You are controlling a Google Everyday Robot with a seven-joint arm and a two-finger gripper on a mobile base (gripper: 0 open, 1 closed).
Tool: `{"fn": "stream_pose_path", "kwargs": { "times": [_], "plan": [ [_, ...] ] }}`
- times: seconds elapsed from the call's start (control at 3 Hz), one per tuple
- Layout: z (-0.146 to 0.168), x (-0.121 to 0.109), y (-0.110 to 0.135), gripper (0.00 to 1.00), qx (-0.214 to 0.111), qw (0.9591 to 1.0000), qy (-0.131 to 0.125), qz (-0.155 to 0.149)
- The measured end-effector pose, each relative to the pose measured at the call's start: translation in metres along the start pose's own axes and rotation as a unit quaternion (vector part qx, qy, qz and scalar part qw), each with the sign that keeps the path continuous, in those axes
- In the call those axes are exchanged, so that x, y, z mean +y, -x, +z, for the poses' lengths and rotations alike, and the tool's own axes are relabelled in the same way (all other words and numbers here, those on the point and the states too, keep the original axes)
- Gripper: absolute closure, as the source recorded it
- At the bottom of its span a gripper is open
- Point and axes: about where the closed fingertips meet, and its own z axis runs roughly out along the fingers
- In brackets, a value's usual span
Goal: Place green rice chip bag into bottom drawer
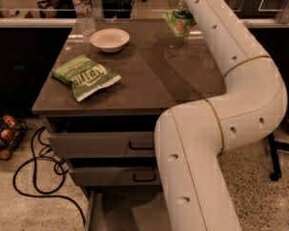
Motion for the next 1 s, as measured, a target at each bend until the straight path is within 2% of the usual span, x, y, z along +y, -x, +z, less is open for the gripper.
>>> {"fn": "stream_pose_path", "kwargs": {
  "times": [0.33,0.67,1.0],
  "plan": [
    [-0.033,-0.007,0.025,1.0,-0.014,0.9997,0.011,0.016],
    [-0.063,-0.009,0.04,1.0,-0.027,0.9994,0.008,0.019],
    [-0.089,-0.012,0.041,1.0,-0.039,0.9989,-0.007,0.023]
  ]
}}
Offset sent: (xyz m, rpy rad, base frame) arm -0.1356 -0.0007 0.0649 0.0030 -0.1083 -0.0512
